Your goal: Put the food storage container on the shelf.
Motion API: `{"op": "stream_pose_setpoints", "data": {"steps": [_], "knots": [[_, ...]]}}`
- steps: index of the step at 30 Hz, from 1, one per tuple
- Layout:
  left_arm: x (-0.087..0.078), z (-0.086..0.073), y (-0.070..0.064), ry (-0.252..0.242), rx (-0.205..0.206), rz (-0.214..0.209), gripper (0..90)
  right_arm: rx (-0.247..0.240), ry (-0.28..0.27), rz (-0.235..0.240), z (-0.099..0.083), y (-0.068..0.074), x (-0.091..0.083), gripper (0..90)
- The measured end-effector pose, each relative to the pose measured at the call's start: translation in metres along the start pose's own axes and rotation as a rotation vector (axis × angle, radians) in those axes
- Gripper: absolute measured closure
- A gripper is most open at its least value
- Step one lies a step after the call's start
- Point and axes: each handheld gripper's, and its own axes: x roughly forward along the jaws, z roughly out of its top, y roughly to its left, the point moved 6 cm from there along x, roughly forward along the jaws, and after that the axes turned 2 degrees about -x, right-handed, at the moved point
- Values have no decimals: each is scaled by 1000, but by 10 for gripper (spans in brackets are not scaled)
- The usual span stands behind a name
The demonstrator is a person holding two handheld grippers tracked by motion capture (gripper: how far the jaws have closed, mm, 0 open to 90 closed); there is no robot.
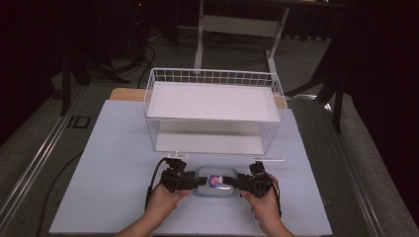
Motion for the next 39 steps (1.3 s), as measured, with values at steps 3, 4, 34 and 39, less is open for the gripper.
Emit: {"op": "stream_pose_setpoints", "data": {"steps": [3, 4, 34, 39], "knots": [[-1, 2, -2, -2, 0, 2, 484, -1, -5, -4, 1, 0, 0, 399], [-4, 5, -5, -12, 13, 2, 510, -15, -54, -43, 10, 1, -6, 485], [-4, 50, 12, -105, -5, 13, 513, -33, -133, -49, 69, -7, -6, 508], [-4, 59, 19, -132, -8, 18, 513, -46, -159, -59, 85, -8, 0, 507]]}}
